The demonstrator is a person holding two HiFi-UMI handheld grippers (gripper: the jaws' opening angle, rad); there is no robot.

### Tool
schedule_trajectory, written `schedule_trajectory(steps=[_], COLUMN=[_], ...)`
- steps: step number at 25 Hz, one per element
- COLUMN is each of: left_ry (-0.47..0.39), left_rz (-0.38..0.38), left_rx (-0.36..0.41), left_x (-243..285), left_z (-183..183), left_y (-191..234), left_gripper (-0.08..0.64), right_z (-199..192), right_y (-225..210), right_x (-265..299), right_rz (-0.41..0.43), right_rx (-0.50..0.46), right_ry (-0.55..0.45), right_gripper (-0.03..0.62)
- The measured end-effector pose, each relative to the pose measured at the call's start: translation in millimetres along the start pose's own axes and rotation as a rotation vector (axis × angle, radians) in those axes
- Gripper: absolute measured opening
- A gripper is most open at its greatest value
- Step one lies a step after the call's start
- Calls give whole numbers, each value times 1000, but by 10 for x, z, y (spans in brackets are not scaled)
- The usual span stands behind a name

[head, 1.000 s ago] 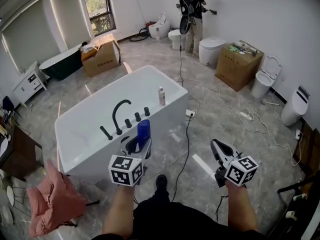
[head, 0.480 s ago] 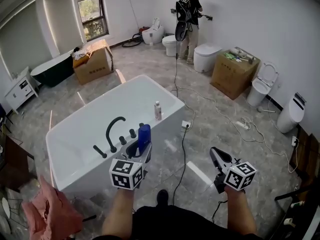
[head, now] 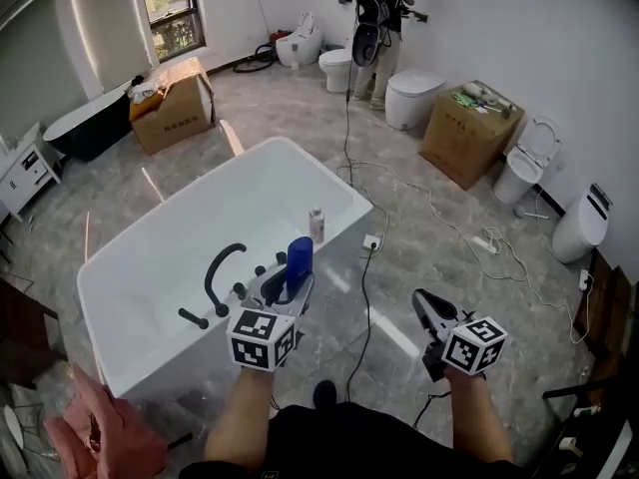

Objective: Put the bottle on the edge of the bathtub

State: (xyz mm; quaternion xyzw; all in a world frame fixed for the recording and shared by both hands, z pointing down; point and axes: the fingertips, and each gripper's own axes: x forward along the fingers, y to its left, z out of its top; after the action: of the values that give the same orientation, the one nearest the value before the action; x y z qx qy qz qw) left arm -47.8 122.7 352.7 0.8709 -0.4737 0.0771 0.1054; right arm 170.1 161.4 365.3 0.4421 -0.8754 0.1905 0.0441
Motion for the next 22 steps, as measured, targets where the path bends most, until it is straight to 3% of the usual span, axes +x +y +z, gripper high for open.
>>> schedule_trajectory(steps=[12,22], left_ry=[28,43], left_rz=[-12,64], left_rx=[7,-22], left_x=[414,1198], left_z=[87,164], left_y=[491,760], left_gripper=[156,156], right_z=[103,336], right_y=[-142,-945], right_x=[650,1298], right_rz=[23,99], right_rx=[50,84], right_ry=[9,28], right_gripper=[12,12])
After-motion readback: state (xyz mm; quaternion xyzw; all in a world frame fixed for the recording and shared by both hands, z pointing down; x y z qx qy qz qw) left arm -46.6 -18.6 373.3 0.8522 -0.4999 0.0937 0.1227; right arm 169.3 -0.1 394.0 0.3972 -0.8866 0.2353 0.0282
